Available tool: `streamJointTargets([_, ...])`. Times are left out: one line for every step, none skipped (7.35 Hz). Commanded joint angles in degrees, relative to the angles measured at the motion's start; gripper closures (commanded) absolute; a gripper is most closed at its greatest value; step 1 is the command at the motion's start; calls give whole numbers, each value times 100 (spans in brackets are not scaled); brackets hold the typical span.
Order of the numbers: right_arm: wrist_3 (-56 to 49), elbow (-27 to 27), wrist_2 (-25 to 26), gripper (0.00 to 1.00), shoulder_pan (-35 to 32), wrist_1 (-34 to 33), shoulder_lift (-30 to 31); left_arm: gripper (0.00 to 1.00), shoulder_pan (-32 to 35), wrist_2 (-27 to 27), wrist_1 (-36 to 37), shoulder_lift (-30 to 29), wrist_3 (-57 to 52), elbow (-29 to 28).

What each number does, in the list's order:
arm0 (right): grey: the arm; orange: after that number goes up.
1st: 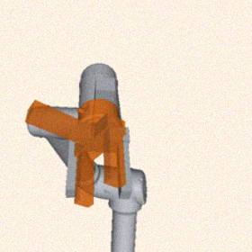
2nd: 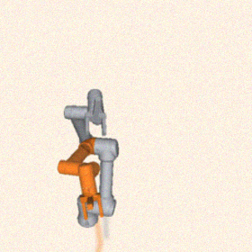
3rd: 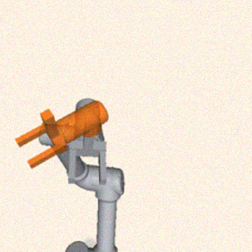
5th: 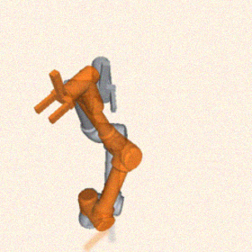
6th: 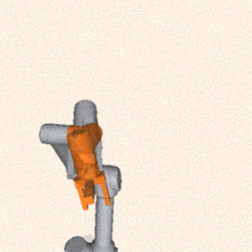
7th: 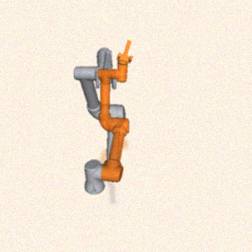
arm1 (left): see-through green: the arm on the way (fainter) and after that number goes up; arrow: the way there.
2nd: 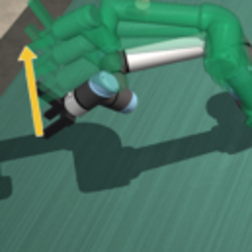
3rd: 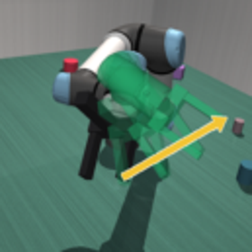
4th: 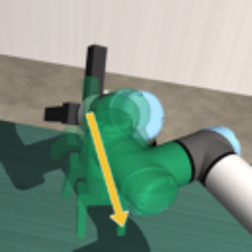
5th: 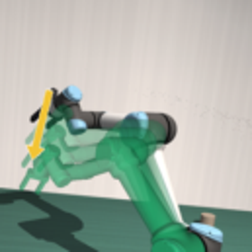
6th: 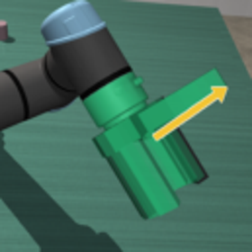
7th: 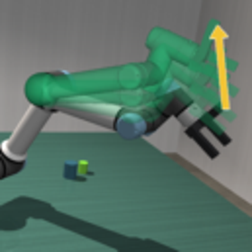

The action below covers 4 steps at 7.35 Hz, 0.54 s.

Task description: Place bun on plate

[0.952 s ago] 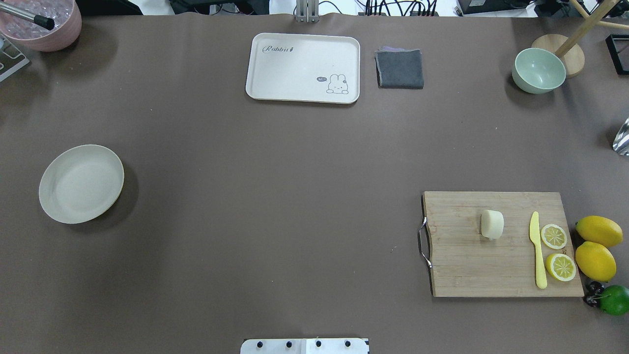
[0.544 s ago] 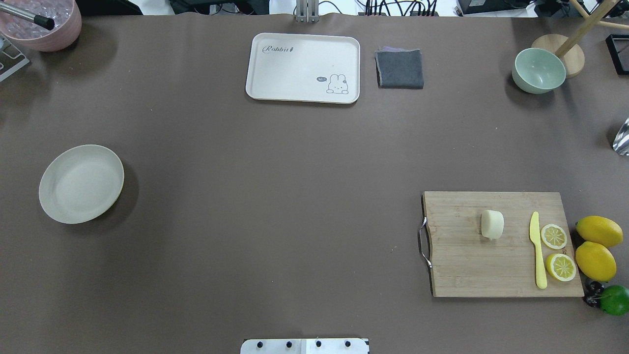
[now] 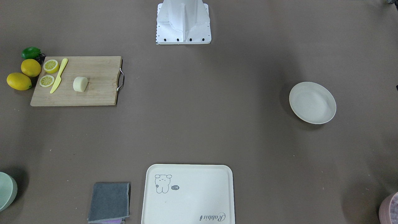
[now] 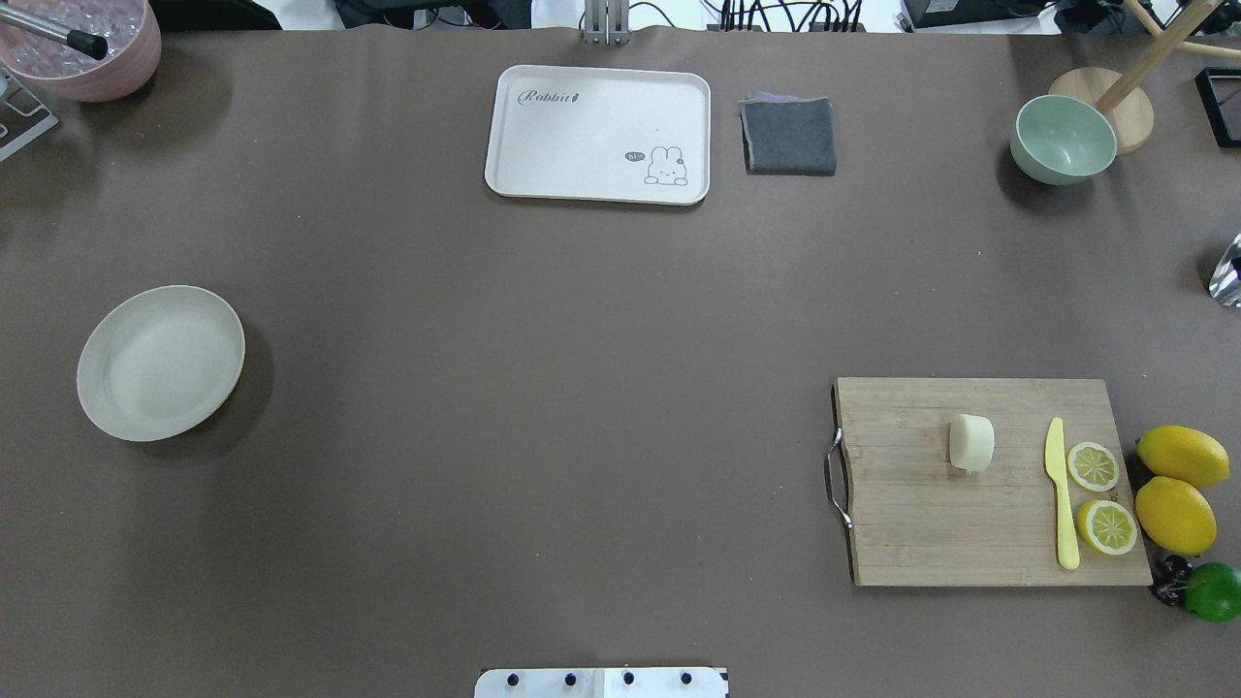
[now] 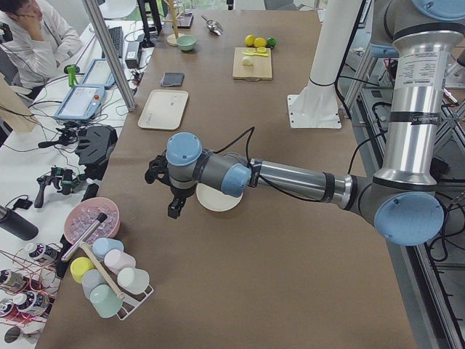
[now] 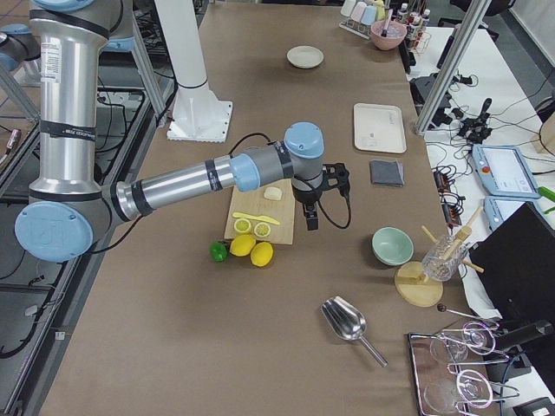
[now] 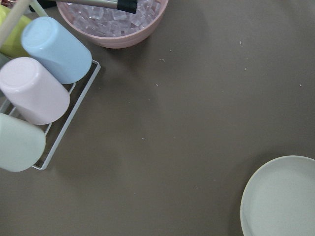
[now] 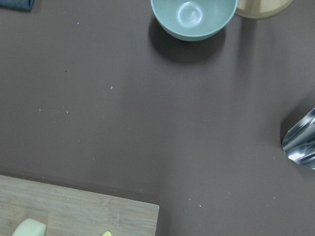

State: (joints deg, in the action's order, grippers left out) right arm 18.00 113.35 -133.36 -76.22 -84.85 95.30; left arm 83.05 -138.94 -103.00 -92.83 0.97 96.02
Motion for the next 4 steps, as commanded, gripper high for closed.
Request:
streamJointTargets([1350,-32,502,0,948,608,-11,2,-603,-1,-446,-33,377,-475])
streamJointTargets([1677,-41,695,0,1247,810,-11,2,-762,-1,-1136,-68,508,-1018])
streamJointTargets([1985,-41,715,0,1433,1029,-11,2,-973,-1,-1970,-68,1101,-1450])
streamJointTargets([2153,-41,715,0,1487,1223,-2,2,-1305,7,-2753,-68,1821,-1776])
